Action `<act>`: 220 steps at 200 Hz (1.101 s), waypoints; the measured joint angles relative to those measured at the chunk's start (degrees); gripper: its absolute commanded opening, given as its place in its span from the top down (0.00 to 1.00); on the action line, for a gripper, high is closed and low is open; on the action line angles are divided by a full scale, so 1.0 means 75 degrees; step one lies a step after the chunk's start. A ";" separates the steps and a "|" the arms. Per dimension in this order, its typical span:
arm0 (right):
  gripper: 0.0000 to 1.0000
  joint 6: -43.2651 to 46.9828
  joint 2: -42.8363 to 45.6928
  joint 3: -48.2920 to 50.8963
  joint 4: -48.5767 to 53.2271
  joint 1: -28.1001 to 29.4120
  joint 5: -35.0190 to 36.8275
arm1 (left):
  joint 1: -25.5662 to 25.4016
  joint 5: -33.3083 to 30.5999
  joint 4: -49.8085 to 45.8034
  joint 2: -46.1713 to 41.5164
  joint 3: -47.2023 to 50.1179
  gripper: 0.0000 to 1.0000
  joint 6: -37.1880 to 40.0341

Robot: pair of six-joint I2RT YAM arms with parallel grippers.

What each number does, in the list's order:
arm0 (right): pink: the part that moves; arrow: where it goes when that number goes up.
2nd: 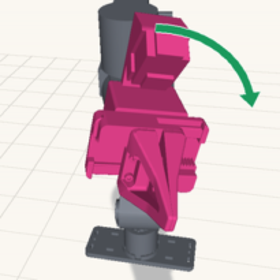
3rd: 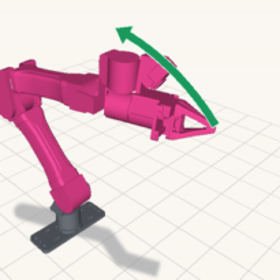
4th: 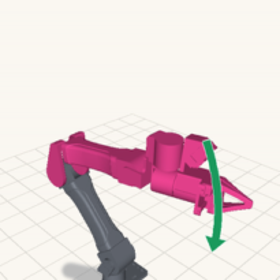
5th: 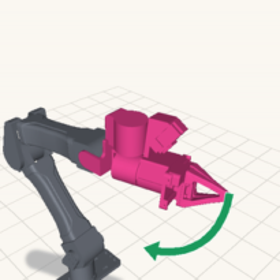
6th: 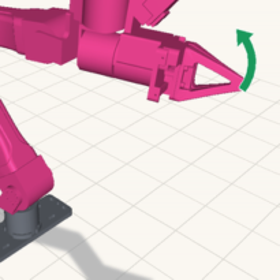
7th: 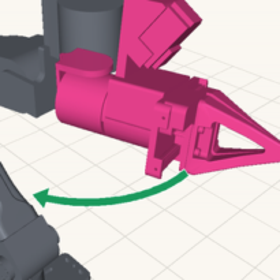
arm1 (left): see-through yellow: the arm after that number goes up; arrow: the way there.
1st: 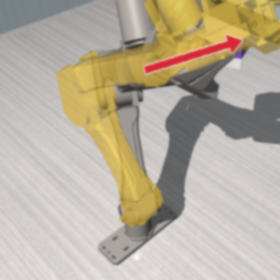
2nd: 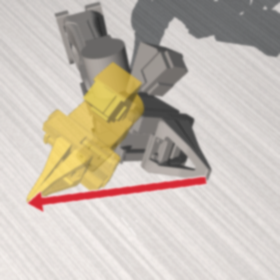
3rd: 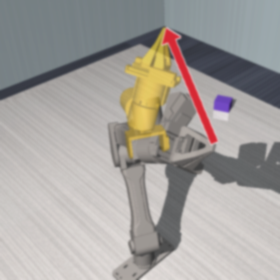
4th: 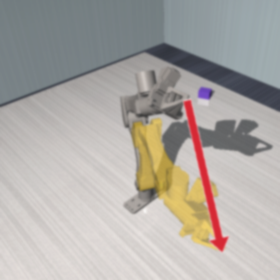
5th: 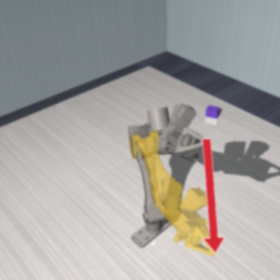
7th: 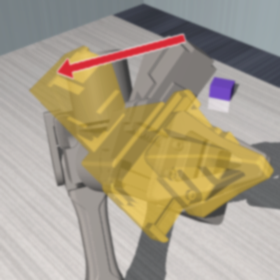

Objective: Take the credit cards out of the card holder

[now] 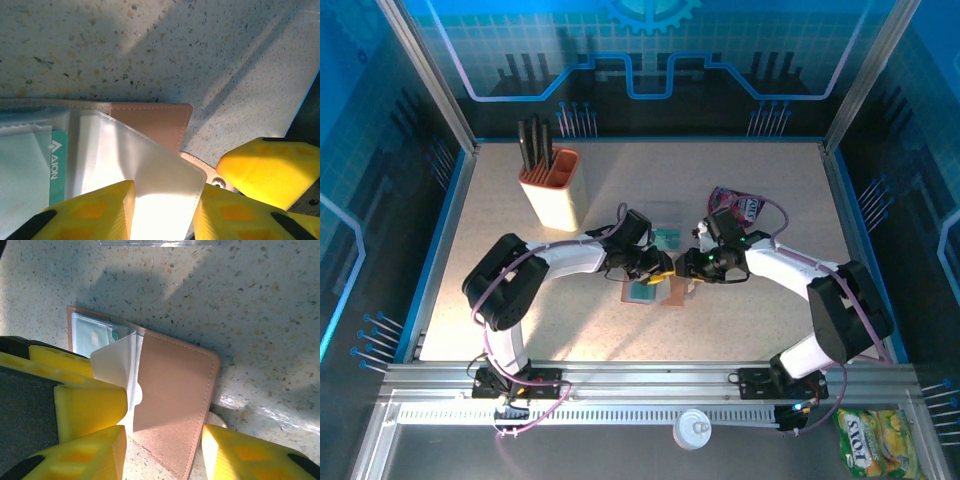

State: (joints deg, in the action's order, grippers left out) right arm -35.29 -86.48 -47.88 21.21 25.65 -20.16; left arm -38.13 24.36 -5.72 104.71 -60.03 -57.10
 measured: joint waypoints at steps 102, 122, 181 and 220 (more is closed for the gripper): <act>0.54 0.0108 0.0015 -0.0463 0.0373 -0.0099 0.0207 | 0.0149 0.0047 -0.0562 0.0137 -0.0560 0.54 0.0067; 0.54 0.0102 -0.0003 -0.0597 0.0466 -0.0137 0.0294 | 0.0201 0.0119 -0.0647 0.0239 -0.0746 0.53 0.0090; 0.54 0.0055 -0.0085 -0.1017 0.0743 -0.0146 0.0466 | 0.0376 0.0239 -0.0868 0.0291 -0.1049 0.53 0.0265; 0.54 0.0017 -0.0315 -0.1221 0.0766 -0.0012 0.0405 | 0.0536 0.0294 -0.0618 0.0111 -0.0694 0.54 0.0262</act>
State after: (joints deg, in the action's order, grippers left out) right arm -35.16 -88.84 -57.04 26.96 25.56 -17.12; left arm -34.11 26.57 -10.35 105.54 -65.23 -55.13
